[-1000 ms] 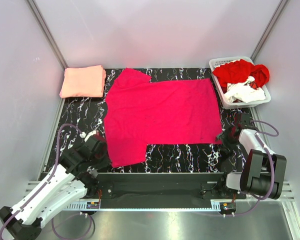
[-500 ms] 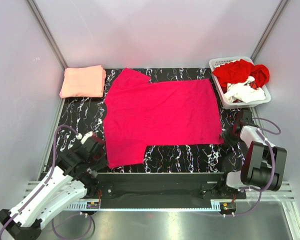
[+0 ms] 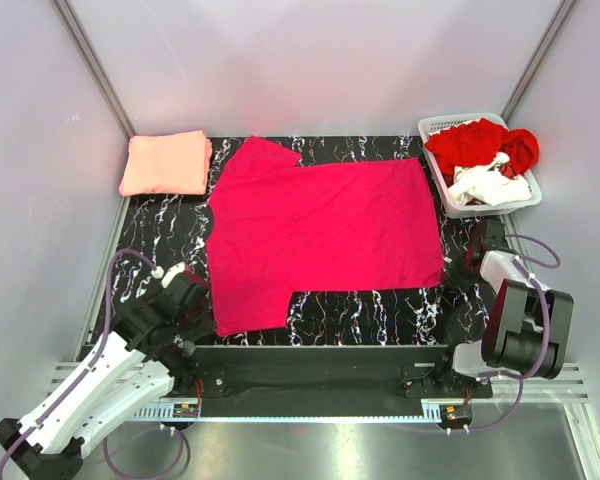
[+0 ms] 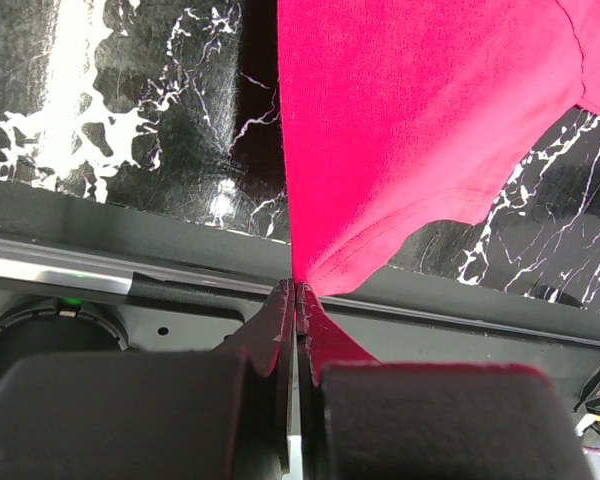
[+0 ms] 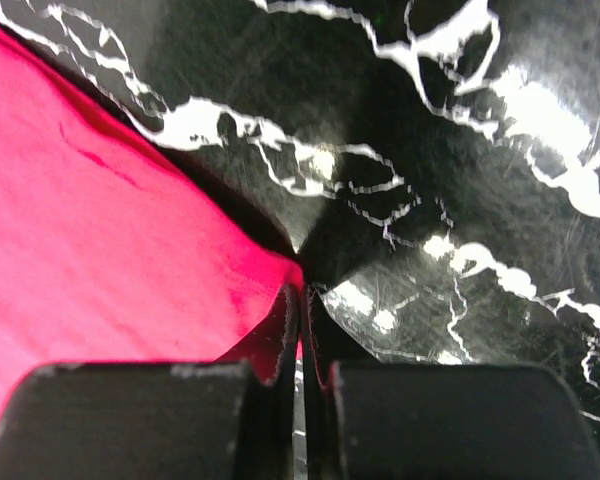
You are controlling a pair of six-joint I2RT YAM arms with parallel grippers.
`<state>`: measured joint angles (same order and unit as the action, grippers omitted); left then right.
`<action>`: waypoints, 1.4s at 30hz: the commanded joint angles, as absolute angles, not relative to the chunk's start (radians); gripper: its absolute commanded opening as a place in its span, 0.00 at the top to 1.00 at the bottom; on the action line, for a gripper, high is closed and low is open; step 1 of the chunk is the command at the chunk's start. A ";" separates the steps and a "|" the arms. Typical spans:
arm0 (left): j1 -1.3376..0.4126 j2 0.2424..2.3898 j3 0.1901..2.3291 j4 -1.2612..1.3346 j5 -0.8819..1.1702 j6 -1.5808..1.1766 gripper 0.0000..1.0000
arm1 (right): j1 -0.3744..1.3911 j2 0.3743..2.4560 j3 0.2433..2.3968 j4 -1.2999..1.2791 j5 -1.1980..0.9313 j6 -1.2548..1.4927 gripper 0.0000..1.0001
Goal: Fold and stack the t-shirts
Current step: Flatten the tshirt out, then fold the tshirt
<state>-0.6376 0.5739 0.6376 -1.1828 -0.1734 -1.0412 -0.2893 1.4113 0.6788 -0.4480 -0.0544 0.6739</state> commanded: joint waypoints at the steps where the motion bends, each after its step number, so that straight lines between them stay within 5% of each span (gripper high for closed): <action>1: -0.638 0.584 0.703 -1.200 -0.198 -1.034 1.00 | -0.293 1.341 0.663 -0.472 -0.090 0.667 1.00; 12: -0.637 0.698 0.851 -1.212 -0.255 -0.934 1.00 | -0.293 1.170 0.787 -0.647 -0.152 0.678 1.00; 42: -0.259 1.459 1.466 -0.988 -0.110 -0.460 1.00 | -0.282 1.683 1.215 -0.592 -0.399 0.678 1.00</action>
